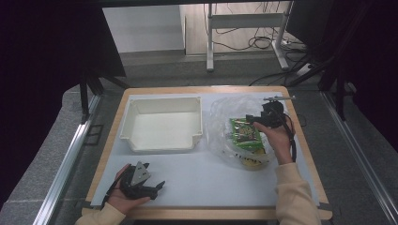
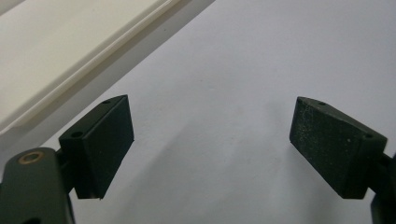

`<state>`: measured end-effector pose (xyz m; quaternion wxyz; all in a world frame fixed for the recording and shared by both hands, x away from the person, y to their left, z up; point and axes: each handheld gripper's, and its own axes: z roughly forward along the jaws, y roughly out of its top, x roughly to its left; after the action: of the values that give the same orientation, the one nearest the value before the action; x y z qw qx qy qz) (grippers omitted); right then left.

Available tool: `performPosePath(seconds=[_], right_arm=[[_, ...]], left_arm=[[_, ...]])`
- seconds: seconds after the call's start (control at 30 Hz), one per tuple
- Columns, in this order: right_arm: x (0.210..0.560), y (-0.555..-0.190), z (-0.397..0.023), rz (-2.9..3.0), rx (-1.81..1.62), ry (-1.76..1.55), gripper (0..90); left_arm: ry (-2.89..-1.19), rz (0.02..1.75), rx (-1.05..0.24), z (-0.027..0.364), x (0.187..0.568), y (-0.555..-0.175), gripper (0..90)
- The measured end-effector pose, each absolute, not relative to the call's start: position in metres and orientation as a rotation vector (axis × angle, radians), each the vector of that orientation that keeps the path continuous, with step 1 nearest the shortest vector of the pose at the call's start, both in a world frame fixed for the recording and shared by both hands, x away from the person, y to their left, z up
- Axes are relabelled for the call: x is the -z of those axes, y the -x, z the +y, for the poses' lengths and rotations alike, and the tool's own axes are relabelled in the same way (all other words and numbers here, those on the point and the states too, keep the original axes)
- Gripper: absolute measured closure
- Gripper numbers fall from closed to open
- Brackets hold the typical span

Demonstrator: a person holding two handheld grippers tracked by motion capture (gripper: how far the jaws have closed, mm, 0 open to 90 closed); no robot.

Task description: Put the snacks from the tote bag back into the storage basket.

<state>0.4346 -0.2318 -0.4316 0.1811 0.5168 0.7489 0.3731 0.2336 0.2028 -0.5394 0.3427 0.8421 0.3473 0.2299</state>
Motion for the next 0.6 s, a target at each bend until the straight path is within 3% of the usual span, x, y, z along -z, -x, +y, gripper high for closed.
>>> performPosePath(seconds=[0.6], right_arm=[[0.448,-0.445,-0.246,2.181,-0.927,-1.546,36.4]], left_arm=[[-2.183,0.905,-0.594,0.203,0.539,-0.233,13.5]])
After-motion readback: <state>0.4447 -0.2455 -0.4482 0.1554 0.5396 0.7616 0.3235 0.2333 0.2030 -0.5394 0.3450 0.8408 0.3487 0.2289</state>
